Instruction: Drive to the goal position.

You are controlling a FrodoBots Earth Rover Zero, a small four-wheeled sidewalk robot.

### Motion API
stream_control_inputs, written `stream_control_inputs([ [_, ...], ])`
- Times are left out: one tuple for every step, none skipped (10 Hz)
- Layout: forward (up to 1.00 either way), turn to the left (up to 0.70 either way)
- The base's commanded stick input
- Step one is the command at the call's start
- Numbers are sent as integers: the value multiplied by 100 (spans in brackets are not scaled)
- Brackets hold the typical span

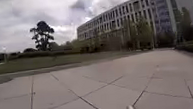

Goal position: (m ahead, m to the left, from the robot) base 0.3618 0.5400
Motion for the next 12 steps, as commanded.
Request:
stream_control_inputs([
  [0, 100],
  [0, 100],
  [0, 100],
  [0, 100],
  [0, 100],
  [0, 100],
  [0, 100],
  [0, 100],
  [0, 100],
  [0, 100],
  [0, 100],
  [0, 100],
])
